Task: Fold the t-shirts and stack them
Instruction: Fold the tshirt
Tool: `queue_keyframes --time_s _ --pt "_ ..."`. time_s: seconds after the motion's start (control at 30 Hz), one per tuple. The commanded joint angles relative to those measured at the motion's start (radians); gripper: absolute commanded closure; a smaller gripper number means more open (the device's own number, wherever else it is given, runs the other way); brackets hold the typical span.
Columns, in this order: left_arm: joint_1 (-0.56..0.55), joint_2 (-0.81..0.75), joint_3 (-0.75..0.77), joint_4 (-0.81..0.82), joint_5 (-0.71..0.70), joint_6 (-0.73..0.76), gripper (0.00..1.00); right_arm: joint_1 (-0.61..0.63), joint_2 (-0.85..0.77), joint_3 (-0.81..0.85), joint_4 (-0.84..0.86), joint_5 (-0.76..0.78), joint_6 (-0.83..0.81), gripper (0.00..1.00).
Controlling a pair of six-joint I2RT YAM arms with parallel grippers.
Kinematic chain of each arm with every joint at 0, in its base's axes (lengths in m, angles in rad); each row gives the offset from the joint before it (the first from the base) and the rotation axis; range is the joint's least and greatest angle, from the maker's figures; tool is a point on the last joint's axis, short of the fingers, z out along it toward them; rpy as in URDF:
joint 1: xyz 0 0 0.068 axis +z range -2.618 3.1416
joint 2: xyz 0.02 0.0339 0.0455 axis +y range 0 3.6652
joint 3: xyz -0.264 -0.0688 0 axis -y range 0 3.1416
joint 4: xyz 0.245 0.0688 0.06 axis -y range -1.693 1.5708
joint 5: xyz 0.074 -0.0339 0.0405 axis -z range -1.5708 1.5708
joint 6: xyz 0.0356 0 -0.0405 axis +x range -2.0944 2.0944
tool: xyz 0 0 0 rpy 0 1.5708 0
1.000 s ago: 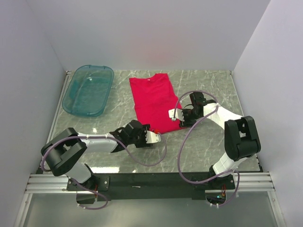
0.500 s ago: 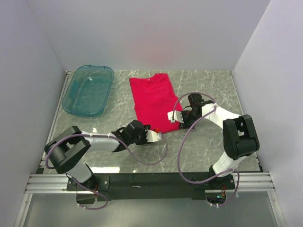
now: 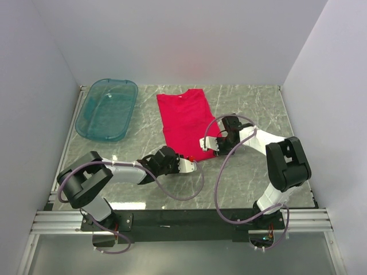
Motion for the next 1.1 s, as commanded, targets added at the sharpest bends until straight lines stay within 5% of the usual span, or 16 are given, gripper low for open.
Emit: queue_keyframes --time_s 0.0,0.1,0.23,0.73,0.93,1.07 --pt "-0.011 0.011 0.033 0.017 -0.019 0.002 0.73 0.022 0.024 0.016 0.022 0.062 0.050 0.67" --pt "-0.024 0.006 0.040 0.003 -0.014 -0.008 0.85 0.029 0.021 0.007 0.014 0.066 0.060 0.87" --pt "-0.055 -0.020 0.023 0.002 -0.005 -0.015 0.99 0.031 -0.037 -0.025 -0.049 0.027 0.040 1.00" --pt "-0.343 -0.313 -0.023 -0.231 0.196 -0.328 0.99 0.025 -0.508 -0.298 -0.526 -0.174 -0.098 1.00" --pt "-0.304 -0.313 -0.014 -0.276 0.158 -0.251 0.99 -0.069 -0.409 -0.176 -0.523 -0.168 -0.083 1.00" --pt "-0.181 -0.320 -0.004 -0.253 0.185 -0.197 1.00 -0.150 -0.266 0.060 -0.552 -0.201 -0.055 1.00"
